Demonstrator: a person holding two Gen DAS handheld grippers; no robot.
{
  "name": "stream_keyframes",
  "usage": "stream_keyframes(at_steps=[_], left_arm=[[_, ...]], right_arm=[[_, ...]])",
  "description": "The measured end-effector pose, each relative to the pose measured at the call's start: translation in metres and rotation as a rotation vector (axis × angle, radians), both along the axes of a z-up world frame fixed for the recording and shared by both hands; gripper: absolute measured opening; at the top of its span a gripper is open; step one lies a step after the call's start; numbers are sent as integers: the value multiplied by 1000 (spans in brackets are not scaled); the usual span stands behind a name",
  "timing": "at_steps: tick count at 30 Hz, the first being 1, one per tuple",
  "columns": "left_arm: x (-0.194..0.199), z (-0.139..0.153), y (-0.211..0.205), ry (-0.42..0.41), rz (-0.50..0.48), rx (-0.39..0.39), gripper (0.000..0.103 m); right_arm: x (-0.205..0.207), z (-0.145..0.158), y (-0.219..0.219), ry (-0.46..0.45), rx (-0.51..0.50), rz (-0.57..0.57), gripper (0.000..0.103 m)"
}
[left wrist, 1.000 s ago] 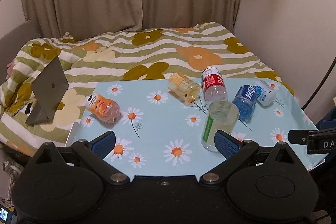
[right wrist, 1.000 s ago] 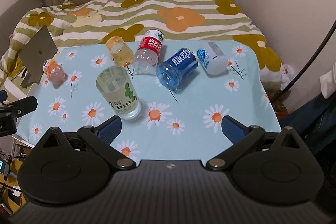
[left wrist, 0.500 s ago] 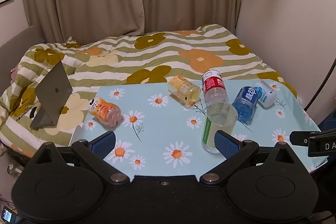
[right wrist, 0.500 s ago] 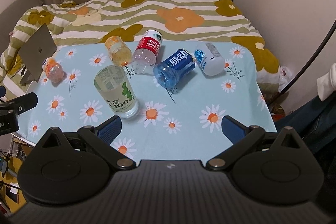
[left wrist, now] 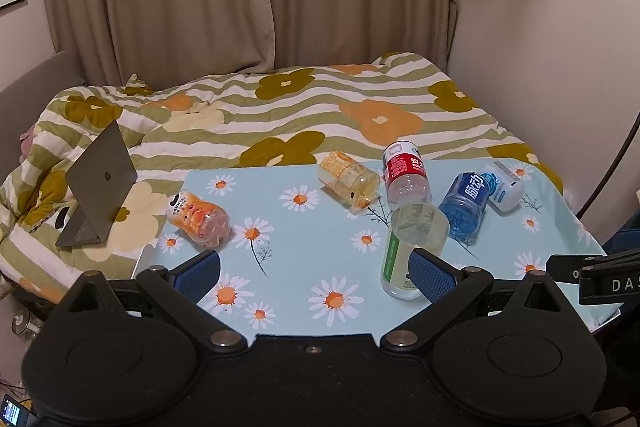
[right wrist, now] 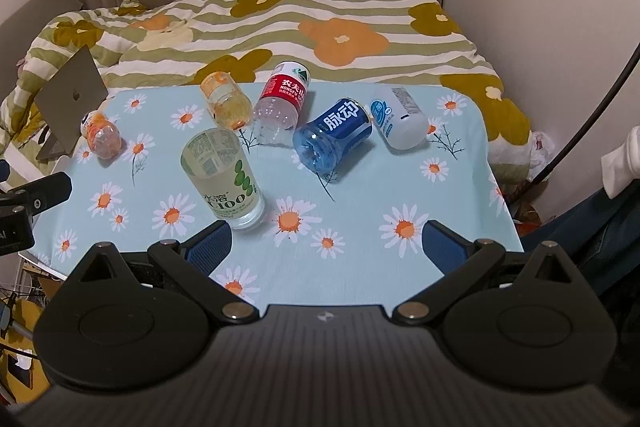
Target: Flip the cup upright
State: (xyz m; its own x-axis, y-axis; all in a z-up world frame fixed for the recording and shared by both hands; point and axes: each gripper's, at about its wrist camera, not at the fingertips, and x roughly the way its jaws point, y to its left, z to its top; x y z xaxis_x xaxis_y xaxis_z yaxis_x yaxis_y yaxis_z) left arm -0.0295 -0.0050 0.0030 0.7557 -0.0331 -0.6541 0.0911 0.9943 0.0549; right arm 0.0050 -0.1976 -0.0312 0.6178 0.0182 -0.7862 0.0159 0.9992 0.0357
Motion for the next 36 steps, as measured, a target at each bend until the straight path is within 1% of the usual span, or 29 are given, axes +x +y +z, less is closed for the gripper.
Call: stream_keyframes(at_steps=[9,20,29,36], left_arm=[[2,0,2,0,-1,-6,102],[5,-1,3,-7,-1,26,102],[11,-2,1,-9,-8,31,102],[16,-2,7,-7,5,5,102]], right_arm=[[3,2,1,0,-5,-1,103],[6,1,4,0,-8,-8,103],[9,0,5,-4,-12,-4,103],[17,-6,13,-22,-9,38,103]])
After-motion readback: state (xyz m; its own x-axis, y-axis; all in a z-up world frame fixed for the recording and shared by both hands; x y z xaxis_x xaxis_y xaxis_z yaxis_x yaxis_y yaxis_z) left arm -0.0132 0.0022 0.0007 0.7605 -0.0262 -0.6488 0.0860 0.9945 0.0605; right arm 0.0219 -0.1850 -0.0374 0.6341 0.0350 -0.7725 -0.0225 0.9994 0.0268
